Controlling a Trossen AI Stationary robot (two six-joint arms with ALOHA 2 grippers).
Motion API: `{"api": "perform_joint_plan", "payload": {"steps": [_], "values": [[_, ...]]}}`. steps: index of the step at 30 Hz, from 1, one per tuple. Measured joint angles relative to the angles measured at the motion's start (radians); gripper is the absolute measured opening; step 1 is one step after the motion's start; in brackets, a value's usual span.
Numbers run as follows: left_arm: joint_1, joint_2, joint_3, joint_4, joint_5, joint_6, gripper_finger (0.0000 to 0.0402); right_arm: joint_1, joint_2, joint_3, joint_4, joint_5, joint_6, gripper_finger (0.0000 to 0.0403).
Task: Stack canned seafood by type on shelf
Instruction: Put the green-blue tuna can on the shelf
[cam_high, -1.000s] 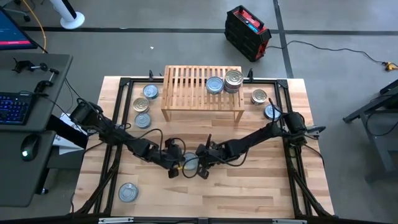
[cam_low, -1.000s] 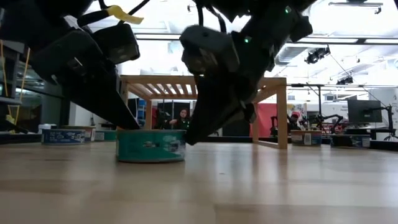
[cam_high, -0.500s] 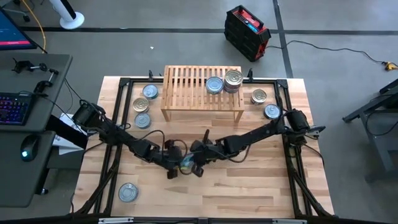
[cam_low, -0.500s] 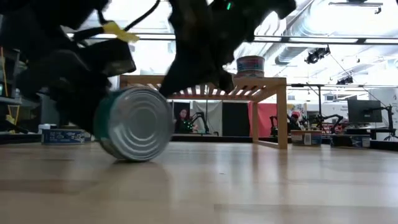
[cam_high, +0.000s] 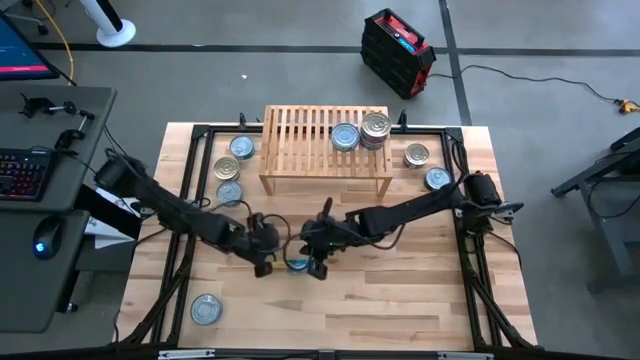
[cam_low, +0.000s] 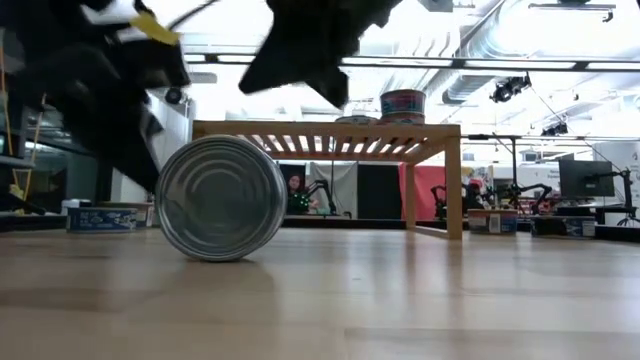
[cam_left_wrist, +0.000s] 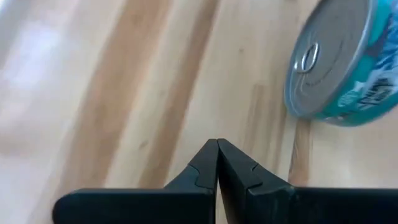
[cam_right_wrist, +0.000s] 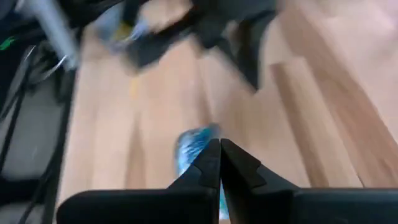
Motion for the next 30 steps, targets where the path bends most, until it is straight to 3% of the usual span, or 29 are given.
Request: {"api": "perform_joint_plan", "payload": {"steps": [2, 5, 12, 16, 24, 30], "values": [[-0.015, -0.071, 0.000, -0.057, -0.029, -0.052, 0.0000, -0.008, 0.002, 0.042, -0.007, -0.064, -0.096, 0.0012], [-0.050, -0.165, 0.000, -0.089, -0.075, -0.136, 0.0000, -0.016, 0.002, 0.121, -0.103, -0.079, -0.188, 0.0052], [-0.154, -0.320, 0.000, -0.082, -0.154, -0.289, 0.0000, 0.001, 0.053, 0.188, -0.266, -0.118, -0.296, 0.0221], [-0.196, -0.362, 0.000, -0.074, -0.207, -0.357, 0.0000, 0.027, 0.079, 0.190, -0.314, -0.083, -0.368, 0.0285], [-0.218, -0.365, 0.000, -0.071, -0.256, -0.407, 0.0000, 0.028, 0.160, 0.190, -0.305, -0.043, -0.350, 0.0300], [-0.218, -0.365, 0.000, -0.066, -0.256, -0.402, 0.0000, 0.031, 0.193, 0.189, -0.287, -0.079, -0.283, 0.0299]]}}
